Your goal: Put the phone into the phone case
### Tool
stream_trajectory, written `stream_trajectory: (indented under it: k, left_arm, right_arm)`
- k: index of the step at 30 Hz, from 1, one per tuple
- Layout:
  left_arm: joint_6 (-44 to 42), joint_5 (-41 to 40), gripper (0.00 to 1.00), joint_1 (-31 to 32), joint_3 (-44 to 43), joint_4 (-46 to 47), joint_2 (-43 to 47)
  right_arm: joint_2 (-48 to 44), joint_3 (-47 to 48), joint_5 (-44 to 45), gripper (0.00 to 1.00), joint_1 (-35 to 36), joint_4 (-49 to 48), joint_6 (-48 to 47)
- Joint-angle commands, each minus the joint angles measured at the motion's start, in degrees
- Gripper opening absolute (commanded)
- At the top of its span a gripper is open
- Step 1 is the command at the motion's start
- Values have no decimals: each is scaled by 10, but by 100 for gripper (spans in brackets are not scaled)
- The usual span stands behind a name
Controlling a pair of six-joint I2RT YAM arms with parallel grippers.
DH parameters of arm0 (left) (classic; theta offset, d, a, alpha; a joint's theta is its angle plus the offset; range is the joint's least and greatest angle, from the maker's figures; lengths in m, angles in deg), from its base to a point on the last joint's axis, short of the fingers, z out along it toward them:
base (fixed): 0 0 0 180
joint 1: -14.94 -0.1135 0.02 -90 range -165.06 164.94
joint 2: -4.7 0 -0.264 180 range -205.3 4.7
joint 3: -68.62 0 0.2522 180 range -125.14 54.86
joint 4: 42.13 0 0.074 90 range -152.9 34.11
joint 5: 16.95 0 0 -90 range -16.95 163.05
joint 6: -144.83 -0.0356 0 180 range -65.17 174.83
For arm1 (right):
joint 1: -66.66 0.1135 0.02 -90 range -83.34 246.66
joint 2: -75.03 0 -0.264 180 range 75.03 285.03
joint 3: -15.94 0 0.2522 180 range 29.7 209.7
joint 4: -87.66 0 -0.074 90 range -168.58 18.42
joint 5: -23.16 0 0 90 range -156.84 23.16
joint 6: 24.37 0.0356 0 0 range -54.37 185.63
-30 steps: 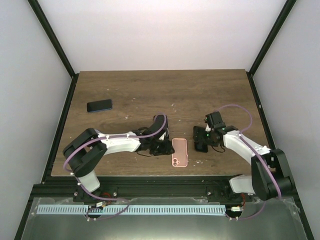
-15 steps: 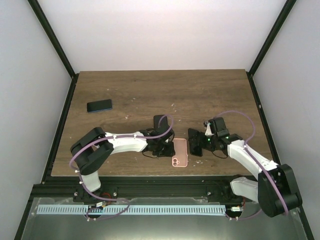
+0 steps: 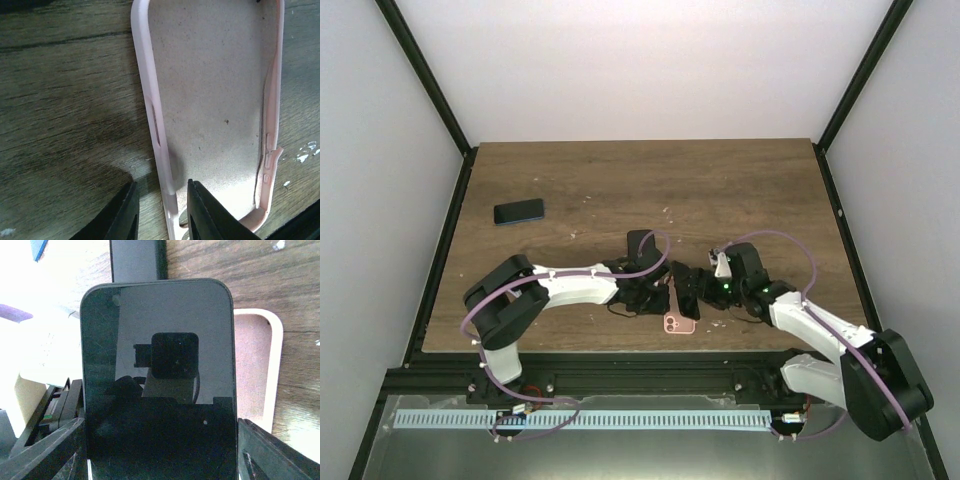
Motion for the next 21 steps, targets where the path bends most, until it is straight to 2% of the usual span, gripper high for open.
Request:
stream_trajectory:
  k: [1,13,21]
  left_arm:
    - [-3,-8,27,5,-8,-12,-13]
    - [-2,9,0,5,2,1,-9]
    - [27,49,0,4,38,51,17]
  right_arm:
    - [13,-3,-8,54,16,-62,36]
    - [62,-22,14,54,19,-82,37]
    - [77,-20,28,54,19,-63,26]
